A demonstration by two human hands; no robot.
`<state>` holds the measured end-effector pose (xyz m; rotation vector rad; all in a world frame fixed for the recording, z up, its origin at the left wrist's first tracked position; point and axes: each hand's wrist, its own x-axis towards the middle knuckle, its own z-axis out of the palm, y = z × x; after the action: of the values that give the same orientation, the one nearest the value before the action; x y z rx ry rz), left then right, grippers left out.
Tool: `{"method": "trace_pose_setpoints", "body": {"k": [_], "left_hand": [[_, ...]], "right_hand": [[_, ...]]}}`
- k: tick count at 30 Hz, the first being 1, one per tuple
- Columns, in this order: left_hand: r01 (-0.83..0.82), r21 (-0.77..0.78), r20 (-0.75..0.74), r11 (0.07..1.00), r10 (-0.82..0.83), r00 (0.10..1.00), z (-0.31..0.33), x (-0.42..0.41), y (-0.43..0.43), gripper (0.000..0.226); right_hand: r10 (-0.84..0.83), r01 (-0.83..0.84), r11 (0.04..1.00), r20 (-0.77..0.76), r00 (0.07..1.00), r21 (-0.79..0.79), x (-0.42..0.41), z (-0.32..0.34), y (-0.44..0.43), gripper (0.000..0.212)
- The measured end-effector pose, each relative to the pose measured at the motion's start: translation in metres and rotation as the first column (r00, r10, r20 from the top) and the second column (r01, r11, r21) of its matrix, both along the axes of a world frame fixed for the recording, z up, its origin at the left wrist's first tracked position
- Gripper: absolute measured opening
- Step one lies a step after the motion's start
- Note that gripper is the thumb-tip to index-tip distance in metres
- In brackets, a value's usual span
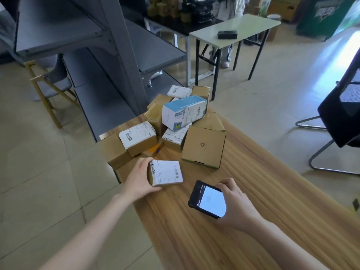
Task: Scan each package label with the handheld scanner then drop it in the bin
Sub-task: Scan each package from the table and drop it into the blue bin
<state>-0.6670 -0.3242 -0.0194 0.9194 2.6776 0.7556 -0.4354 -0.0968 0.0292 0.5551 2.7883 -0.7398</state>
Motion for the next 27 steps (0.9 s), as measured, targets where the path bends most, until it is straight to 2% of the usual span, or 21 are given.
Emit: {"method": "trace_pose_setpoints", "body": {"k": [9, 18, 22, 27], "left_hand": [[0.1, 0.064, 0.046, 0.993, -0.103, 0.994, -0.006, 0.025, 0.029, 0.092], [0.248, 0.117, 0.1, 0.962, -0.26, 0.96, -0.009, 0.038, 0.032, 0.081], [0.268, 0.105, 0.116, 0.958, -0.279, 0.953, -0.005, 0.041, 0.027, 0.086], [0.299, 0.132, 0.104, 0.945, -0.313, 0.944, 0.005, 0.047, 0.024, 0.091]], "right_hand": [[-0.09, 0.071, 0.98, 0.098, 0.991, 0.186, 0.04, 0.0, 0.032, 0.092], [-0.134, 0.099, 0.968, 0.141, 0.981, 0.23, 0.048, 0.005, 0.033, 0.094], [-0.124, 0.077, 0.959, 0.16, 0.979, 0.272, 0.052, 0.008, 0.025, 0.088], [-0.134, 0.086, 0.953, 0.149, 0.98, 0.29, 0.061, 0.015, 0.016, 0.098]]}}
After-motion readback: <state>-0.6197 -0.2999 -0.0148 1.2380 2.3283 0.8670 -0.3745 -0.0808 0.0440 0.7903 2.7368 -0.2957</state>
